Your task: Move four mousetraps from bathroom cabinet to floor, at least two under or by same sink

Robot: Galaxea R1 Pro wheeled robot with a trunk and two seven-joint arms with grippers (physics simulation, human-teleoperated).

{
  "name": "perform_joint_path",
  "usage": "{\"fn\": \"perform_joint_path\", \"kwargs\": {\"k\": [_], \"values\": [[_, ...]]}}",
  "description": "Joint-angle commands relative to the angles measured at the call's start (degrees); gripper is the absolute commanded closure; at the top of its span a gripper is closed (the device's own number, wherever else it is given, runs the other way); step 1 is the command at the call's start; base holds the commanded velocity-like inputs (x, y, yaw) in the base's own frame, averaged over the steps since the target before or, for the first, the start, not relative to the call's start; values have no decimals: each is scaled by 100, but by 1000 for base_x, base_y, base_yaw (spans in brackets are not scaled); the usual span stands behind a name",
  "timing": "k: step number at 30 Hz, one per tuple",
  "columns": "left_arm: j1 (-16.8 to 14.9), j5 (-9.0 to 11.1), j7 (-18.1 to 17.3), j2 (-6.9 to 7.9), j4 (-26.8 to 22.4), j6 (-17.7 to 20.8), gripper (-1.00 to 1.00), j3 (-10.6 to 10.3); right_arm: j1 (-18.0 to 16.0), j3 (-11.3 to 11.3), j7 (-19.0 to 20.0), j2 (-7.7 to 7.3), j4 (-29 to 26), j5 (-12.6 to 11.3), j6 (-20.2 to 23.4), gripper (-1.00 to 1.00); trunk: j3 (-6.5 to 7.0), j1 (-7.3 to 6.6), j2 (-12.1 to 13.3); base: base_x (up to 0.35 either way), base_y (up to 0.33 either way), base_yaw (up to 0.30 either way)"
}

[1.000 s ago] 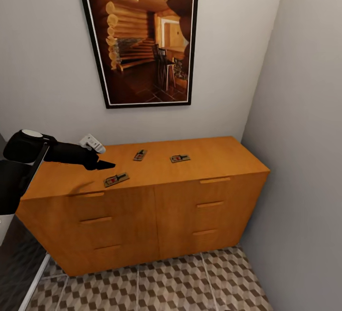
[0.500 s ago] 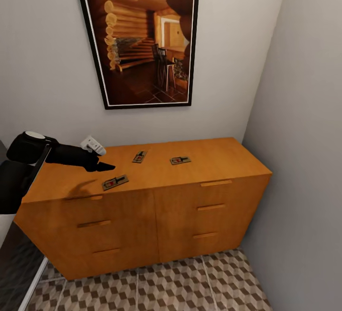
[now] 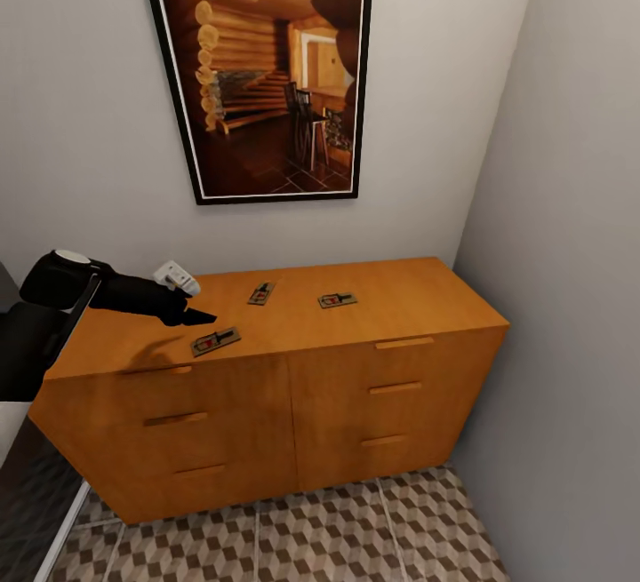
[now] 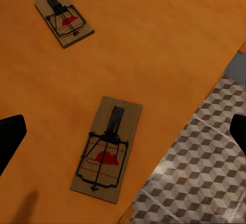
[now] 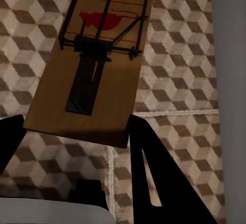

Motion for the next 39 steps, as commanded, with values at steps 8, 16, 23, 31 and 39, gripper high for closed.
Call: {"fn": "perform_joint_path", "kwargs": {"k": [8, 16, 23, 31, 39], "values": [[11, -60, -58, 10, 32, 39, -100, -68, -3, 19, 194, -7, 7, 41, 2, 100, -6, 0, -3, 0, 0, 0], [22, -60, -58, 18, 170, 39, -100, -210, -5, 18, 212, -8, 7, 45, 5, 100, -6, 0, -3, 0, 0, 0], [50, -60, -58, 19, 309, 36, -100, -227, -3, 18, 215, -20, 7, 44, 6, 100, -6, 0, -3, 0, 0, 0], [108, -63, -50, 19, 348, 31, -100, -242, -6, 20, 222, -28, 7, 43, 4, 100, -6, 0, -3, 0, 0, 0], [117, -60, -49, 19, 355, 31, -100, -243, -2, 21, 255, -31, 7, 45, -3, 100, -6, 0, -3, 0, 0, 0]]}}
